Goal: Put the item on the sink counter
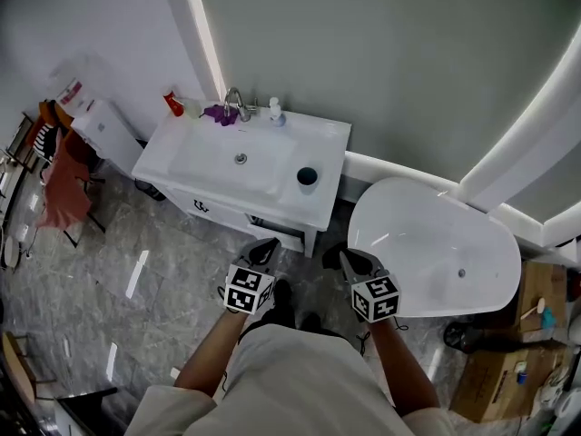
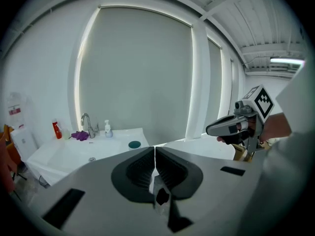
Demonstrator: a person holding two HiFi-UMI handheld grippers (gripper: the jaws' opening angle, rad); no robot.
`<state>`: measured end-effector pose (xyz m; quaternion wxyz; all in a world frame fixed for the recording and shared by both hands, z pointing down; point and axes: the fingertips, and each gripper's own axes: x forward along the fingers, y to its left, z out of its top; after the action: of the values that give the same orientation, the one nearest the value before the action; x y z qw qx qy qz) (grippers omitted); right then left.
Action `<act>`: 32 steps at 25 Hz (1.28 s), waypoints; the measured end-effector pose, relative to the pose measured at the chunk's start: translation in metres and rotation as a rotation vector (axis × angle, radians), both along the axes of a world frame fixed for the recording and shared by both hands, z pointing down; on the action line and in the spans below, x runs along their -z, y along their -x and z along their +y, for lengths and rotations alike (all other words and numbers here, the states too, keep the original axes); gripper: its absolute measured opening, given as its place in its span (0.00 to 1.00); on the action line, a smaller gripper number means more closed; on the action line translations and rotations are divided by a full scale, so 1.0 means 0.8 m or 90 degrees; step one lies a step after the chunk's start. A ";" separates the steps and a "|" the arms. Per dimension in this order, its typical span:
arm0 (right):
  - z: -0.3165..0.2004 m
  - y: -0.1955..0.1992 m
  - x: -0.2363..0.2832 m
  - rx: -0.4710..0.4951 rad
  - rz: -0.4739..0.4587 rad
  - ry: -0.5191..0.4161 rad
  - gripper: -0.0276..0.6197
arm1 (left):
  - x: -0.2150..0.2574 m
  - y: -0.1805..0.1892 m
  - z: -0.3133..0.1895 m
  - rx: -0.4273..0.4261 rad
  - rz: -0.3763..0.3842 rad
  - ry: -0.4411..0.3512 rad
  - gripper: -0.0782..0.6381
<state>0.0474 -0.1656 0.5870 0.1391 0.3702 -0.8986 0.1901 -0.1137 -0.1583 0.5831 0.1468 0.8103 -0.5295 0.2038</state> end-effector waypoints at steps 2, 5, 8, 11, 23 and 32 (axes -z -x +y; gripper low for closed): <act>0.007 -0.001 0.001 0.004 -0.005 -0.002 0.06 | 0.003 0.003 0.016 0.015 0.005 0.000 0.13; 0.014 0.001 0.004 0.010 -0.013 -0.004 0.06 | 0.006 0.013 0.032 0.034 0.009 0.001 0.12; 0.018 0.007 0.007 0.015 -0.014 -0.009 0.06 | 0.011 0.026 0.042 0.045 0.010 0.002 0.12; 0.018 0.015 0.015 0.020 -0.016 -0.018 0.06 | 0.019 0.038 0.047 0.049 0.013 -0.002 0.12; 0.004 0.062 0.059 0.008 -0.017 -0.073 0.06 | 0.059 0.078 0.042 0.015 0.034 -0.026 0.12; -0.003 0.078 0.093 -0.019 -0.022 -0.113 0.06 | 0.077 0.102 0.033 -0.007 0.045 -0.041 0.12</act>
<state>-0.0151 -0.1683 0.5123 0.0875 0.3908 -0.9087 0.1182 -0.1952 -0.1316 0.5216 0.1384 0.8240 -0.5260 0.1586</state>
